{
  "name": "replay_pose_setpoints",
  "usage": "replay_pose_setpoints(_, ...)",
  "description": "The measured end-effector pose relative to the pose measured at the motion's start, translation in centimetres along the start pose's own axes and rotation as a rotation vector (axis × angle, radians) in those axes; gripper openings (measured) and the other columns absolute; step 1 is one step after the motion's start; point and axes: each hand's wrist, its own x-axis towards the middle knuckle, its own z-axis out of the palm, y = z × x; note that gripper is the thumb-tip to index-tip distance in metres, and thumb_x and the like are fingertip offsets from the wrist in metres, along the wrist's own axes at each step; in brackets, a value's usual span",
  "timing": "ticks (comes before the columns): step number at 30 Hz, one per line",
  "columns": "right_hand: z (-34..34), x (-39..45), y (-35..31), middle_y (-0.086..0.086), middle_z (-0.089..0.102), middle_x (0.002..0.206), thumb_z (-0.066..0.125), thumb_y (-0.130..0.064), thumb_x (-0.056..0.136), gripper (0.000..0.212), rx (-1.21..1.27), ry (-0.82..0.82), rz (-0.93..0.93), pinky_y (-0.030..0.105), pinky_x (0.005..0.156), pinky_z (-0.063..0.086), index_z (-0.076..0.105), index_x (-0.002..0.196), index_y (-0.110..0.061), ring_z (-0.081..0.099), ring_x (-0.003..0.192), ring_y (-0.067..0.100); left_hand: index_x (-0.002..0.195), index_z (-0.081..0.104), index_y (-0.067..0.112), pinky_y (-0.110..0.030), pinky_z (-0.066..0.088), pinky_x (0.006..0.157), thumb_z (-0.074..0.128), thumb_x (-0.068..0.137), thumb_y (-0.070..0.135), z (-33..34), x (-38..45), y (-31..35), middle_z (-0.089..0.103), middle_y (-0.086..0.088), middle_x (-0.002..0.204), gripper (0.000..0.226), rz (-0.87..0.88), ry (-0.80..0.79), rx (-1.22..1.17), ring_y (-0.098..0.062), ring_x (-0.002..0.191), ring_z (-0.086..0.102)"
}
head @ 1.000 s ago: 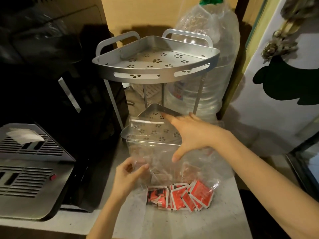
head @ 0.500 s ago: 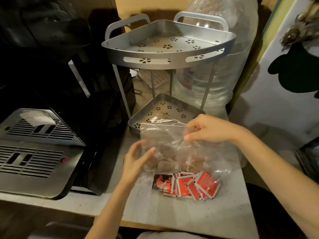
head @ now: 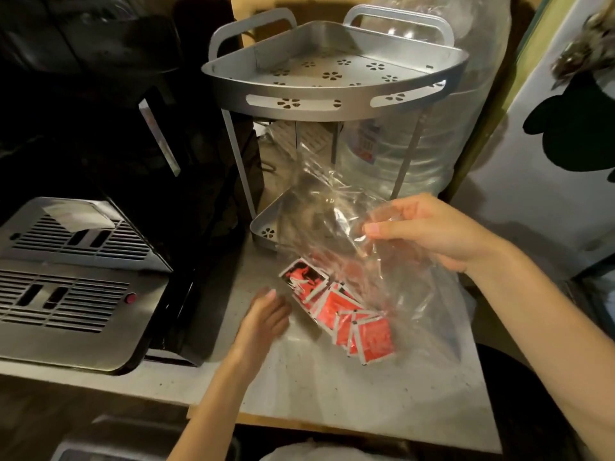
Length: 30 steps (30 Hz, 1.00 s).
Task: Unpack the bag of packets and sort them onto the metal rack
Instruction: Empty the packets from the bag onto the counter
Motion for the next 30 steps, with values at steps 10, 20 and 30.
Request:
replay_pose_setpoints(10,0.7,-0.2,2.7,-0.004,0.072,0.067,0.069,-0.018,0.059,0.012,0.544,0.125,0.073,0.014,0.059,0.052,0.075,0.07,-0.016,0.067,0.061,0.004,0.082,0.076,0.014,-0.039,0.058,0.068,0.088,0.024,0.049,2.6,0.1,-1.4,0.072,-0.009,0.082,0.069,-0.183,-0.382,-0.456,-0.025,0.073,0.07)
replay_pose_setpoints(20,-1.6,-4.4,12.9,0.015,0.069,0.101,0.072,-0.022,0.066,0.013,0.4,0.418,0.37,0.039,0.101,0.041,0.074,0.07,-0.01,0.061,0.105,0.029,0.109,0.059,0.023,-0.033,0.052,0.077,0.072,0.046,0.055,1.1,0.9,1.7,0.074,0.001,0.094,0.072,-0.09,-0.237,0.487,-0.021,0.089,0.069)
replay_pose_setpoints(30,0.6,-5.1,17.0,0.006,0.068,0.071,0.072,-0.021,0.076,0.021,-0.075,0.611,0.395,0.026,0.057,0.053,0.064,0.083,-0.003,0.065,0.064,0.021,0.121,0.051,0.028,-0.038,0.053,0.083,0.062,0.04,0.069,1.7,0.7,0.0,0.068,-0.003,0.105,0.091,-0.005,-0.058,0.849,-0.018,0.09,0.066)
